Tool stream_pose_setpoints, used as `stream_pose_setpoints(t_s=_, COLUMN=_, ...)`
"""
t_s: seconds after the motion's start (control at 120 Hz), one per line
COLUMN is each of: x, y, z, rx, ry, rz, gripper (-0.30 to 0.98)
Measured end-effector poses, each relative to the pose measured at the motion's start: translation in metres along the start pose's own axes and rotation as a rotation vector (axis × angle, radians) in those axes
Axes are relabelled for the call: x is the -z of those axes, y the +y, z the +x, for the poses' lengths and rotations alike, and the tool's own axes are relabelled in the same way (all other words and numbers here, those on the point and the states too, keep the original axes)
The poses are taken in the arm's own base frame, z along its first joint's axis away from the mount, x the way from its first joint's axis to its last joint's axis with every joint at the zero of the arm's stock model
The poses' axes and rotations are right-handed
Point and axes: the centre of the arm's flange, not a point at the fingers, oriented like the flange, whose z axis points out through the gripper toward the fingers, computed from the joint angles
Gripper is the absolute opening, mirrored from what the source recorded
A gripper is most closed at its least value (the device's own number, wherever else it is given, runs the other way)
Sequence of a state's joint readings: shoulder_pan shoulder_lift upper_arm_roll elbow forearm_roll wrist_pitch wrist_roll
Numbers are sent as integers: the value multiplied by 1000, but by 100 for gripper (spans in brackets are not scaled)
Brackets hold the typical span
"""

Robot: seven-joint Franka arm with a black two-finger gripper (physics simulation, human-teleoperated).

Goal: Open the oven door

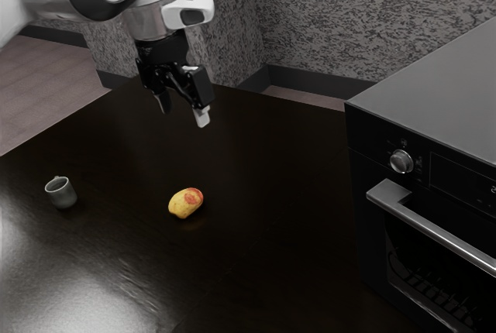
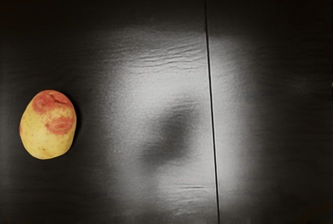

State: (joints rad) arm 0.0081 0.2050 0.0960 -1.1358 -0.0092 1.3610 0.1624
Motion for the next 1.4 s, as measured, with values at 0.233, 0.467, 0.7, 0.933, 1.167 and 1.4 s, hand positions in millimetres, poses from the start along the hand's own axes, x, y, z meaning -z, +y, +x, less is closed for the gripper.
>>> stream_pose_setpoints(t_s=0.233, x=-1, y=-1, z=0, rx=-12, ry=0, rz=-14, gripper=69)
stream_pose_setpoints(t_s=0.467, x=224, y=245, z=-237, rx=-744, ry=470, rz=99, gripper=68)
stream_pose_setpoints(t_s=0.7, x=112, y=396, z=-316, rx=-1515, ry=491, rz=31, gripper=69)
stream_pose_setpoints(t_s=0.933, x=69, y=457, z=-265, rx=-1873, ry=580, rz=53, gripper=69)
stream_pose_setpoints(t_s=1.167, x=60, y=451, z=-214, rx=-1946, ry=593, rz=190, gripper=69)
stream_pose_setpoints(t_s=1.4, x=33, y=429, z=-188, rx=-1932, ry=553, rz=220, gripper=69)
